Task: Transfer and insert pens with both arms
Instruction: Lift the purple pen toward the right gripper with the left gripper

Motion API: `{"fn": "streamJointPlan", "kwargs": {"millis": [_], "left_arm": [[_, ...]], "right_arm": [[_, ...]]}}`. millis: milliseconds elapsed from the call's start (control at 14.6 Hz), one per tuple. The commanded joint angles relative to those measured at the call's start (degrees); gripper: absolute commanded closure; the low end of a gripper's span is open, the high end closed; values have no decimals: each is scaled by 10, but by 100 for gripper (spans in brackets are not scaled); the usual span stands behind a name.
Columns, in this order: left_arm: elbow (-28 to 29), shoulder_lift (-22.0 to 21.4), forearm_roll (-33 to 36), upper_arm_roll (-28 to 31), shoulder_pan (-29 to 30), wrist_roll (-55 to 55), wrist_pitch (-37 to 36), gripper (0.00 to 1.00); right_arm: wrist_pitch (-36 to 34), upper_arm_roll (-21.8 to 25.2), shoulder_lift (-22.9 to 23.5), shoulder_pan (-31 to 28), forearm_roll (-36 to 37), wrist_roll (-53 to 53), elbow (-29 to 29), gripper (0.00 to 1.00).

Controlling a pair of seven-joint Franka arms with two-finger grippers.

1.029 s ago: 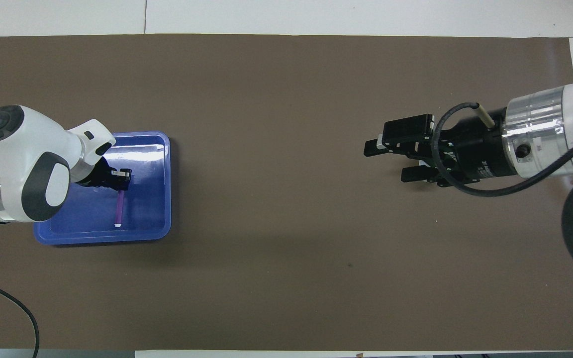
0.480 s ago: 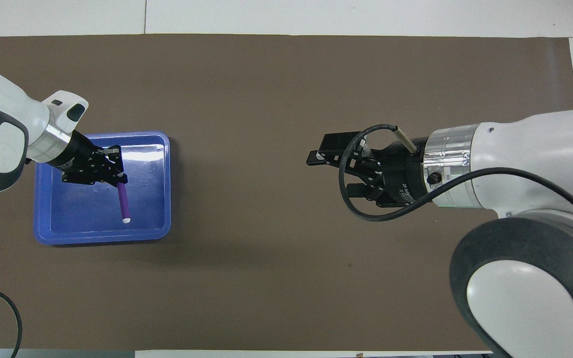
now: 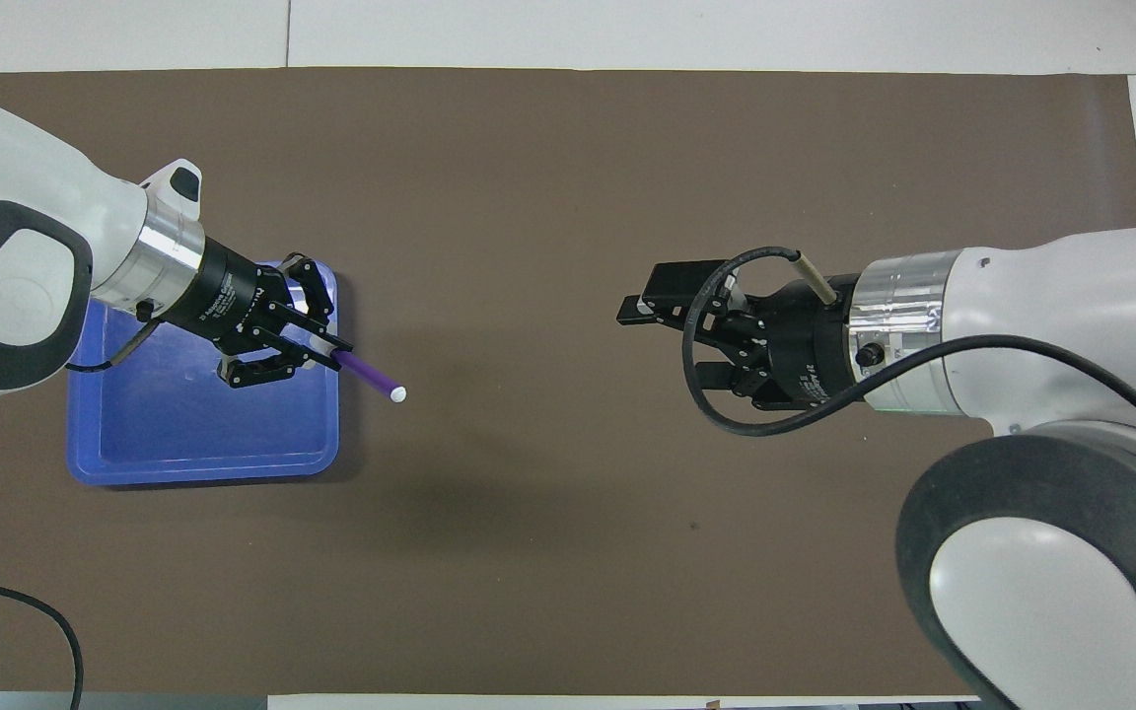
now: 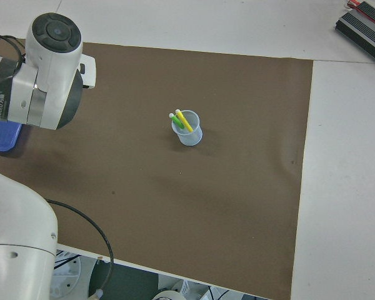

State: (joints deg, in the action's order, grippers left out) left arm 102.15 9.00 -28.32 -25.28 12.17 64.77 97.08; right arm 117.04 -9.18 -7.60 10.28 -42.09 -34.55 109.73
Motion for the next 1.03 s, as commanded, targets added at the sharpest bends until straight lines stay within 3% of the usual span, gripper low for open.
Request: {"fn": "streamJointPlan", "kwargs": {"millis": [0, 274, 617, 823, 960], "left_arm": [[10, -13, -77, 1, 0, 97, 6, 100], [48, -28, -172, -3, -29, 204, 75, 100], [119, -90, -260, -3, -86, 258, 167, 100], [175, -145, -309, -3, -114, 268, 223, 100], [192, -156, -316, -3, -125, 268, 238, 100]], "right_arm": [[10, -2, -15, -3, -12, -2, 17, 0], [15, -3, -18, -1, -7, 35, 28, 0], [158, -3, -24, 59, -6, 51, 74, 0], [178, -3, -22, 62, -6, 69, 83, 0], [180, -3, -15, 64, -6, 78, 82, 4]]}}
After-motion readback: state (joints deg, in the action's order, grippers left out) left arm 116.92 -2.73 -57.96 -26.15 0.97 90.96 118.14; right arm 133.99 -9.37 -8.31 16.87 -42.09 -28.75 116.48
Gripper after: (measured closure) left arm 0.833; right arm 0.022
